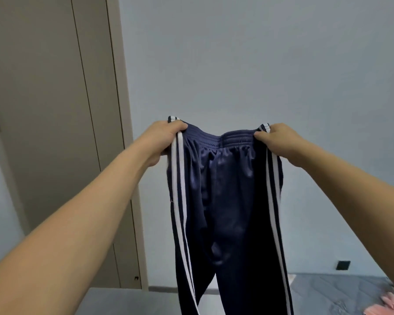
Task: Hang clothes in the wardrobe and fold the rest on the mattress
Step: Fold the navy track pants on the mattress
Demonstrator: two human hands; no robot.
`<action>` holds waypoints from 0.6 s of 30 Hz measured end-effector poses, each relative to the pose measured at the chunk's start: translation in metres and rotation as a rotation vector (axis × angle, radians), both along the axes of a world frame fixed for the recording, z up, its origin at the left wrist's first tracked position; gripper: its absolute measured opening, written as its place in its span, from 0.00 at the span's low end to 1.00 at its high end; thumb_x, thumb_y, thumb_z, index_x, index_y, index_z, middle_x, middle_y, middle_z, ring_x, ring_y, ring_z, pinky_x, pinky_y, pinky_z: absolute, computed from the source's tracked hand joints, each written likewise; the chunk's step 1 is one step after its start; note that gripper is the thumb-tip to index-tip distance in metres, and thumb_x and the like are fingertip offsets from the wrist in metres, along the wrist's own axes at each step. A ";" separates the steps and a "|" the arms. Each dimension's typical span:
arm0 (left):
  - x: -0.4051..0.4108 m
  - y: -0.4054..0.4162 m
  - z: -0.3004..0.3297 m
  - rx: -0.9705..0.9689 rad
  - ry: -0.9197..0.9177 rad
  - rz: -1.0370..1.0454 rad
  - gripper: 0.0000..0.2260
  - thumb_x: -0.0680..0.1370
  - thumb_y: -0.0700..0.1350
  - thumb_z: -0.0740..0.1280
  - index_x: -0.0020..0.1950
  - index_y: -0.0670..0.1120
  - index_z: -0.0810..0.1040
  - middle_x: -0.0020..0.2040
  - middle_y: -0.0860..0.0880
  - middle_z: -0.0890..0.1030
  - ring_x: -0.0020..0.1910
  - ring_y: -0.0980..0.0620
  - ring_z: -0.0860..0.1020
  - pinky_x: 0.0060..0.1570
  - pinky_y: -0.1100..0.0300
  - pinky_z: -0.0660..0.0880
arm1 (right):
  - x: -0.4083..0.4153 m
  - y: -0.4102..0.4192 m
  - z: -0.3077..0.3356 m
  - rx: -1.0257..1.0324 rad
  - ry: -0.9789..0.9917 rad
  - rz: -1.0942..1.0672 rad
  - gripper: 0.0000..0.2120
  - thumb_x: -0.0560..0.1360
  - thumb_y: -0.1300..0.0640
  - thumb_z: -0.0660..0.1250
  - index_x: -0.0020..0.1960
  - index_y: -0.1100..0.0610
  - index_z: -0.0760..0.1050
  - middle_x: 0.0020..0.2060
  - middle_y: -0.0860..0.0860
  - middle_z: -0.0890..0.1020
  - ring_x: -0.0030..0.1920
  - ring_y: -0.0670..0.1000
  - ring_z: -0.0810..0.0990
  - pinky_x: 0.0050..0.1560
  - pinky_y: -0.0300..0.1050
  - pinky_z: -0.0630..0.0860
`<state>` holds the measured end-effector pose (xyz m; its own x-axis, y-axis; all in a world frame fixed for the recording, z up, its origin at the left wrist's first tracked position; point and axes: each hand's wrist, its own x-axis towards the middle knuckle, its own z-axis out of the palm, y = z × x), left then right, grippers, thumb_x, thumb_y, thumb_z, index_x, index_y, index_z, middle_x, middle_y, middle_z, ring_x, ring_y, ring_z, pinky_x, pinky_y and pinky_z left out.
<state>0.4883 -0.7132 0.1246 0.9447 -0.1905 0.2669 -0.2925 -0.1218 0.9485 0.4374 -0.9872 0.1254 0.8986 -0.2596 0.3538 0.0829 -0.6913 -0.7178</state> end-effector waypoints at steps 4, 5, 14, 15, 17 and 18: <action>-0.010 -0.037 -0.001 0.026 -0.046 -0.149 0.05 0.78 0.46 0.65 0.46 0.45 0.76 0.35 0.48 0.79 0.35 0.50 0.77 0.37 0.56 0.75 | -0.005 0.005 0.008 0.286 0.049 0.161 0.06 0.78 0.61 0.61 0.55 0.55 0.70 0.39 0.55 0.78 0.33 0.52 0.79 0.33 0.44 0.78; -0.013 -0.044 0.000 0.035 -0.080 -0.155 0.06 0.78 0.45 0.65 0.47 0.43 0.77 0.36 0.47 0.79 0.35 0.50 0.77 0.37 0.56 0.76 | -0.006 0.004 0.010 0.294 0.032 0.180 0.08 0.79 0.63 0.60 0.55 0.53 0.69 0.38 0.54 0.78 0.32 0.51 0.79 0.31 0.44 0.79; -0.017 -0.071 -0.010 -0.208 -0.006 -0.081 0.06 0.76 0.41 0.72 0.50 0.39 0.81 0.38 0.46 0.83 0.34 0.50 0.80 0.36 0.60 0.78 | -0.010 0.004 0.017 0.273 0.119 0.327 0.08 0.75 0.64 0.61 0.43 0.58 0.77 0.35 0.55 0.82 0.35 0.53 0.83 0.40 0.48 0.82; -0.017 -0.069 -0.011 -0.238 0.046 -0.110 0.03 0.77 0.40 0.71 0.48 0.40 0.80 0.36 0.46 0.82 0.35 0.49 0.80 0.37 0.58 0.79 | -0.010 0.004 0.015 0.279 0.113 0.322 0.09 0.75 0.65 0.60 0.42 0.58 0.78 0.34 0.55 0.82 0.35 0.53 0.82 0.40 0.48 0.82; -0.014 -0.064 -0.012 -0.249 0.070 -0.162 0.03 0.77 0.38 0.68 0.44 0.41 0.79 0.35 0.46 0.82 0.34 0.49 0.80 0.38 0.56 0.79 | -0.010 0.002 0.013 0.295 0.106 0.320 0.11 0.75 0.66 0.58 0.41 0.58 0.78 0.34 0.54 0.82 0.34 0.53 0.82 0.40 0.48 0.82; -0.013 -0.063 -0.013 -0.228 0.048 -0.176 0.03 0.77 0.37 0.68 0.44 0.41 0.79 0.36 0.45 0.83 0.34 0.49 0.80 0.37 0.57 0.79 | -0.010 0.002 0.012 0.305 0.105 0.326 0.11 0.75 0.66 0.58 0.41 0.58 0.78 0.34 0.55 0.82 0.35 0.53 0.82 0.40 0.48 0.82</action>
<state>0.4757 -0.7759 0.1120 0.9151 -0.2924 0.2777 -0.2446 0.1451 0.9587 0.4269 -0.9849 0.1378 0.9775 -0.0355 0.2081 0.1773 -0.3970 -0.9005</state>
